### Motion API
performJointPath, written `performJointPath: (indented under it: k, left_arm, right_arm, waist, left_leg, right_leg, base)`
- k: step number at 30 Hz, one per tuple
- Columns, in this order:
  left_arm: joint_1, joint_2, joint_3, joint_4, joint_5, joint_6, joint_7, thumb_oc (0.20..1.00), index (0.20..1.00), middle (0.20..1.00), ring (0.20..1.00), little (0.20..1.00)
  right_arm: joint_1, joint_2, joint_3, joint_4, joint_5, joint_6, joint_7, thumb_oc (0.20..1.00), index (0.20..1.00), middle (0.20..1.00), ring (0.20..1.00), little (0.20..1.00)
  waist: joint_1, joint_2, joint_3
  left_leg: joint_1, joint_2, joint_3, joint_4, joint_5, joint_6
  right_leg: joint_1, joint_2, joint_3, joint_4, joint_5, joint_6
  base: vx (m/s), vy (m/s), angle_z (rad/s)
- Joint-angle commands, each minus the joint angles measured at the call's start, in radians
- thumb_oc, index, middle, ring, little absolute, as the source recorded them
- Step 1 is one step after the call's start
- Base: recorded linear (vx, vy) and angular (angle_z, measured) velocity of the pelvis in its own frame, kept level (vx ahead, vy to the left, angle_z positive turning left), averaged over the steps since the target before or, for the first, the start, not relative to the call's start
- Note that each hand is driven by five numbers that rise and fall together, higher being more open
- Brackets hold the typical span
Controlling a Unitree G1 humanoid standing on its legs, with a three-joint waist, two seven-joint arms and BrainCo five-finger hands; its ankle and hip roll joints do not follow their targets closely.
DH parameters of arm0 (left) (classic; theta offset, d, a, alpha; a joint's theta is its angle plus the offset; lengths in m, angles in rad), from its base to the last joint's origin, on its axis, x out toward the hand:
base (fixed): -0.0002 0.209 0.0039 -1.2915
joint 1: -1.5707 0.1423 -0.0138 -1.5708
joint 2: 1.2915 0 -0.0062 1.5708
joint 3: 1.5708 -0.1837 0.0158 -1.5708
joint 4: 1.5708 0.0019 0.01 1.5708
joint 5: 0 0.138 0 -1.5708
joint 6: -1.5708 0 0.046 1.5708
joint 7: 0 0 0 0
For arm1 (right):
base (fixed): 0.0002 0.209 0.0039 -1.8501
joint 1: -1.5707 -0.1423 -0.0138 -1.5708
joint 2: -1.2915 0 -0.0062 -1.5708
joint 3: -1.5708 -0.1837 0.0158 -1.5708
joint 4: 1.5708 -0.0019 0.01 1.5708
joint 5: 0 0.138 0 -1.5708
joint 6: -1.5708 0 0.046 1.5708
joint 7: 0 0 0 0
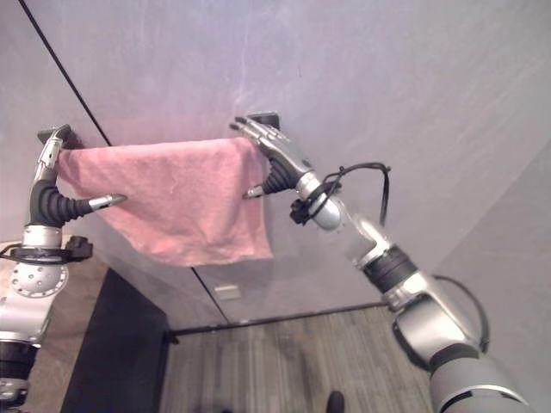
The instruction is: Put brush and paste in cup on sink, flatten towel.
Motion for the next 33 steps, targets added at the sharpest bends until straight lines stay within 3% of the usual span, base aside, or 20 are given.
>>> performJointPath:
  k: [1,5,8,14,19,25,33]
  left_arm:
    - [0.044,-0.019,-0.014,0.231,-0.159,0.080,0.000,1.000,1.000,1.000,1.000,1.000]
    - [0.005,-0.093,0.005,0.235,-0.284,0.042,0.030,1.000,1.000,1.000,1.000,1.000]
    - [-0.009,-0.116,0.004,0.217,-0.285,0.026,0.050,1.000,1.000,1.000,1.000,1.000]
    - [-0.027,-0.120,0.012,0.152,-0.256,0.003,0.088,1.000,1.000,1.000,1.000,1.000]
    - [-0.026,-0.095,0.076,0.016,-0.230,-0.037,0.118,1.000,1.000,1.000,1.000,1.000]
    - [-0.041,-0.135,0.101,-0.130,-0.299,-0.080,0.084,1.000,1.000,1.000,1.000,1.000]
    - [-0.104,-0.180,0.029,-0.251,-0.349,-0.094,0.027,1.000,1.000,1.000,1.000,1.000]
  right_arm:
    - [0.003,0.009,-0.036,0.066,0.139,0.014,-0.018,1.000,1.000,1.000,1.000,1.000]
    - [0.003,0.029,-0.044,0.073,0.167,0.019,-0.036,1.000,1.000,1.000,1.000,1.000]
    - [0.017,0.048,-0.054,0.070,0.168,0.014,-0.051,1.000,1.000,1.000,1.000,1.000]
    - [0.033,0.059,-0.074,0.057,0.162,0.006,-0.081,1.000,1.000,1.000,1.000,1.000]
    - [0.056,0.041,-0.101,-0.020,0.142,-0.008,-0.093,1.000,1.000,1.000,1.000,1.000]
    - [0.083,0.022,-0.135,-0.081,0.138,-0.016,-0.097,1.000,1.000,1.000,1.000,1.000]
    - [0.091,0.044,-0.140,-0.084,0.174,-0.020,-0.092,1.000,1.000,1.000,1.000,1.000]
  waist:
    - [0.018,-0.069,0.092]
    - [0.017,-0.072,0.085]
    - [0.017,-0.072,0.080]
    - [0.018,-0.067,0.074]
    - [0.025,-0.061,0.059]
    - [0.021,-0.051,0.046]
    - [0.010,-0.042,0.033]
  left_leg:
    - [0.001,-0.053,-0.045,0.008,-0.011,0.047]
    - [0.001,-0.051,-0.047,0.008,-0.009,0.045]
    - [0.000,-0.052,-0.051,0.008,-0.009,0.044]
    - [0.002,-0.054,-0.055,0.008,-0.010,0.043]
    - [0.006,-0.056,-0.062,0.008,-0.010,0.040]
    - [0.008,-0.057,-0.075,0.008,-0.006,0.034]
    - [0.016,-0.063,-0.081,0.008,-0.010,0.036]
  right_leg:
    - [0.108,-0.099,-0.014,0.007,-0.036,0.090]
    - [0.109,-0.101,-0.017,0.007,-0.035,0.088]
    - [0.113,-0.103,-0.021,0.007,-0.036,0.087]
    - [0.119,-0.109,-0.024,0.007,-0.039,0.089]
    - [0.133,-0.111,-0.034,0.007,-0.045,0.087]
    - [0.149,-0.114,-0.050,0.007,-0.048,0.085]
    - [0.164,-0.125,-0.057,0.007,-0.048,0.084]
  base:
    - [0.00,0.000,0.00]
    - [-0.01,-0.005,0.03]
    - [-0.01,-0.004,0.09]
    - [0.00,0.000,0.01]
    - [0.00,0.000,0.00]
    - [-0.01,-0.005,0.10]
    - [-0.01,0.000,0.03]
